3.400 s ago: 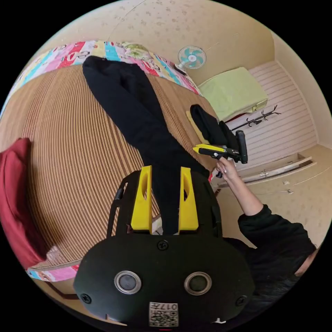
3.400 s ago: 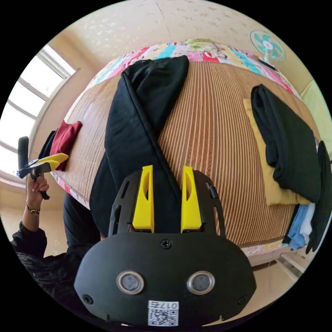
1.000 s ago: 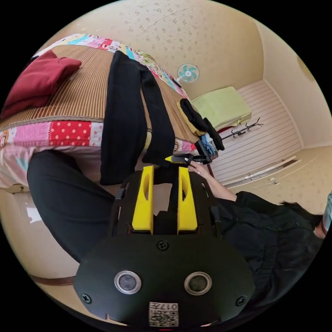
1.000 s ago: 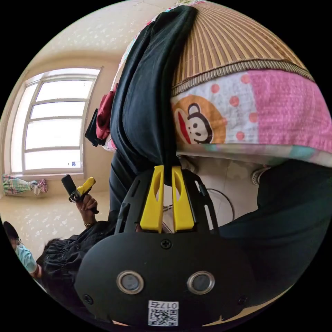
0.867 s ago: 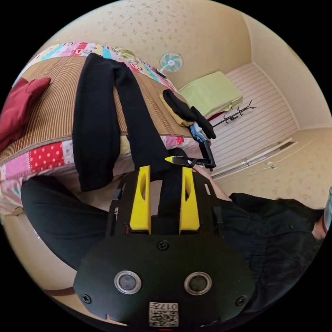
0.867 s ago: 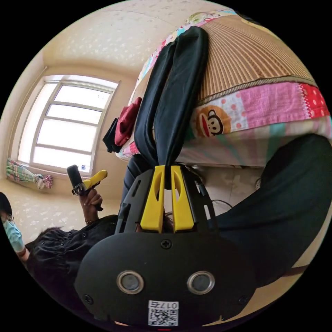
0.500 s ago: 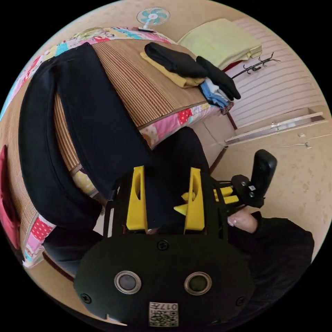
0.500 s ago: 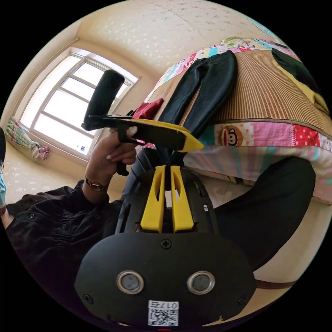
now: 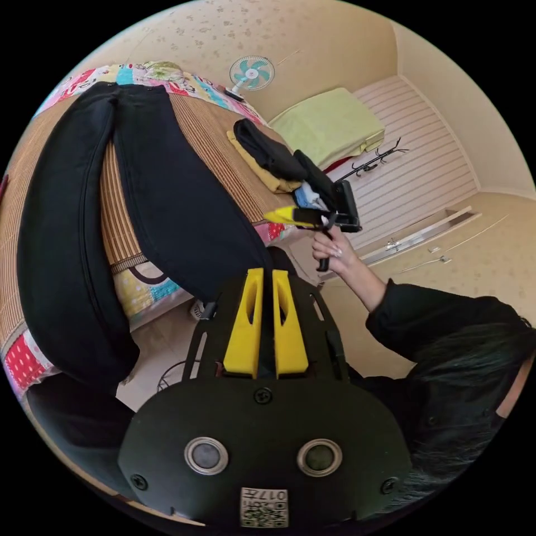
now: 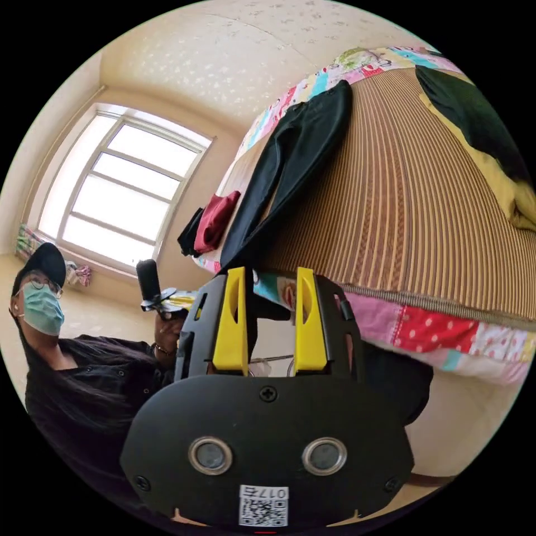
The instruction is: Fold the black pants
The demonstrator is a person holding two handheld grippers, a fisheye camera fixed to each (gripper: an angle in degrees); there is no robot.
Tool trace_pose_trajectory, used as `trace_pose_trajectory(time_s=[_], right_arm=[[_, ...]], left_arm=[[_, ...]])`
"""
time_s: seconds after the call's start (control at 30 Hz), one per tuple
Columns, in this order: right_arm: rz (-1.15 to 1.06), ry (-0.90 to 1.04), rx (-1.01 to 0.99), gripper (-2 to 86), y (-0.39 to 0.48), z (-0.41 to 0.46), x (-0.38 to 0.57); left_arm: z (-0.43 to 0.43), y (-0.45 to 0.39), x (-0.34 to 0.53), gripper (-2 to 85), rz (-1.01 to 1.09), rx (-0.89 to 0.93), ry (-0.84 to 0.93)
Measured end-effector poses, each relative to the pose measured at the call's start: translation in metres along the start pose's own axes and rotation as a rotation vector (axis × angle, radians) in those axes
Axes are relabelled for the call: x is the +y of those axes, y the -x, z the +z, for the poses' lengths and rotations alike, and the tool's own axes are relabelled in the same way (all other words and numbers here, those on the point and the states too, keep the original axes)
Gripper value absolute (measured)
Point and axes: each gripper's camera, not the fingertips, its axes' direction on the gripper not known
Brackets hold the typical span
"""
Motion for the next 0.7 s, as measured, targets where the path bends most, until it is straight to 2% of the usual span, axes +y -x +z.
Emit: trace_pose_trajectory(time_s=[0.1, 0.27, 0.3, 0.37, 0.53, 0.6, 0.7], right_arm=[[0.040, -0.125, -0.127, 14.1, -0.042, -0.001, -0.094], [0.188, -0.065, 0.121, 15.3, -0.130, 0.066, -0.255], [0.216, -0.074, 0.123, 14.8, -0.140, 0.071, -0.267], [0.309, -0.234, 0.024, 13.1, -0.173, 0.077, -0.299], [0.465, -0.361, -0.096, 7.8, -0.209, 0.093, -0.338], [0.432, -0.413, -0.145, 5.0, -0.201, 0.093, -0.348], [0.220, -0.461, -0.194, 3.5, -0.149, 0.096, -0.372]], left_arm=[[-0.029, 0.019, 0.004, 3.4, -0.024, 0.075, -0.048], [-0.050, 0.058, 0.014, 3.2, -0.091, 0.222, -0.086], [-0.053, 0.065, 0.018, 3.2, -0.106, 0.241, -0.086], [-0.059, 0.076, 0.022, 3.2, -0.131, 0.270, -0.097], [-0.073, 0.100, 0.024, 3.2, -0.165, 0.359, -0.102], [-0.085, 0.112, 0.028, 3.1, -0.179, 0.394, -0.138], [-0.107, 0.131, 0.042, 3.0, -0.234, 0.407, -0.227]])
